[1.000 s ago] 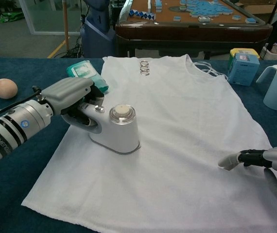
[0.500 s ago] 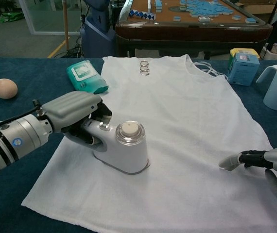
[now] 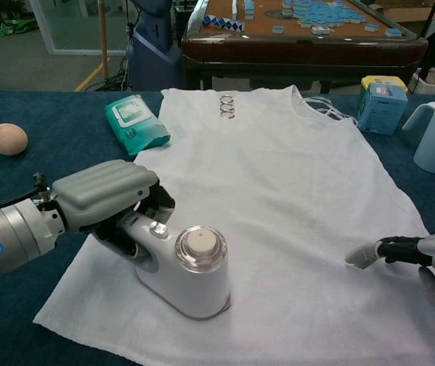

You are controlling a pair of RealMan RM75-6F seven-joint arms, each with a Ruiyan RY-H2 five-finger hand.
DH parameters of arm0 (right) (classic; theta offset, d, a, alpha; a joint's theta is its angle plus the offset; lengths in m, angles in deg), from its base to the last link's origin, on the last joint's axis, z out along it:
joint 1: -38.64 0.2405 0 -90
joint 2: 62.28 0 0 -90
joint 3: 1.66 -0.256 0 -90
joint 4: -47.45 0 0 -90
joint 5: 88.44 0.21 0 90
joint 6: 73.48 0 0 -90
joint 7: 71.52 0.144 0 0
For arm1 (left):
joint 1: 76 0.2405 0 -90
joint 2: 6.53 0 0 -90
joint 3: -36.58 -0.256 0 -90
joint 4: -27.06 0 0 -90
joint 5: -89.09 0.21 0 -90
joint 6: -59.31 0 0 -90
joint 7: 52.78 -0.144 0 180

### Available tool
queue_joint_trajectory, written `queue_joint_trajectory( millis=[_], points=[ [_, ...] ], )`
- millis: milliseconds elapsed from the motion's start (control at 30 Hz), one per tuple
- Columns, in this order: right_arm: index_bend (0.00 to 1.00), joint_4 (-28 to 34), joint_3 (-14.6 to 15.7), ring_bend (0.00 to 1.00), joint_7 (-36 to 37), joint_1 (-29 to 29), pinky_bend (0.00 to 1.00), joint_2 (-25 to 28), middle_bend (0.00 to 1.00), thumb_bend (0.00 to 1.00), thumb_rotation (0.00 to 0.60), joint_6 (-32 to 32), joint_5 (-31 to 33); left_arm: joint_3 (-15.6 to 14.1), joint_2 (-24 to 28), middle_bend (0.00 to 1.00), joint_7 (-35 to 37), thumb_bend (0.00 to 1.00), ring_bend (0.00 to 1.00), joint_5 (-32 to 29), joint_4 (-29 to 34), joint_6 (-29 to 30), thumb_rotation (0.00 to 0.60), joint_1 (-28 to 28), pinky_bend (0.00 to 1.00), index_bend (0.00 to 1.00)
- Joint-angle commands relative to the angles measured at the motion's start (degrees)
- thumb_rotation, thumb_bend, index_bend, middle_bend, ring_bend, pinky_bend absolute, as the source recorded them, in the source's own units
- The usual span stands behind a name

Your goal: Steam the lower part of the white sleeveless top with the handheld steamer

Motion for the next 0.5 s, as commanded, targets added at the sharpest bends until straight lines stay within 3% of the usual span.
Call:
queue_joint_trajectory(
  millis=[33, 133, 367, 500],
  points=[
    [0.13, 0.03, 0.00, 0.11, -0.01, -0.09, 0.17, 0.07, 0.19, 1.00, 0.600, -0.25, -0.11, 0.06, 0.49, 0.77, -0.20, 0.23, 0.62, -0.52, 0.68, -0.39, 0.600, 0.32, 0.61, 0.87],
    [0.13, 0.24, -0.09, 0.11, -0.27, -0.27, 0.17, 0.35, 0.19, 0.94, 0.600, -0.95, -0.34, 0.92, 1.19, 0.77, 1.15, 0.23, 0.62, -1.14, 0.98, 0.11, 0.600, 0.67, 0.61, 0.87],
    [0.13, 2.50, -0.84, 0.11, -0.17, -1.18, 0.17, 2.07, 0.19, 0.51, 0.600, -4.69, -1.09, 4.09, 5.31, 0.77, 6.91, 0.23, 0.62, -4.58, 2.22, 2.51, 0.600, 2.84, 0.61, 0.87],
    [0.10, 5.46, -2.08, 0.11, -0.31, -1.54, 0.17, 4.56, 0.19, 0.36, 0.600, -7.68, -1.31, 5.42, 8.19, 0.77, 9.48, 0.23, 0.62, -7.08, 1.85, 3.30, 0.600, 4.48, 0.61, 0.87]
  ],
)
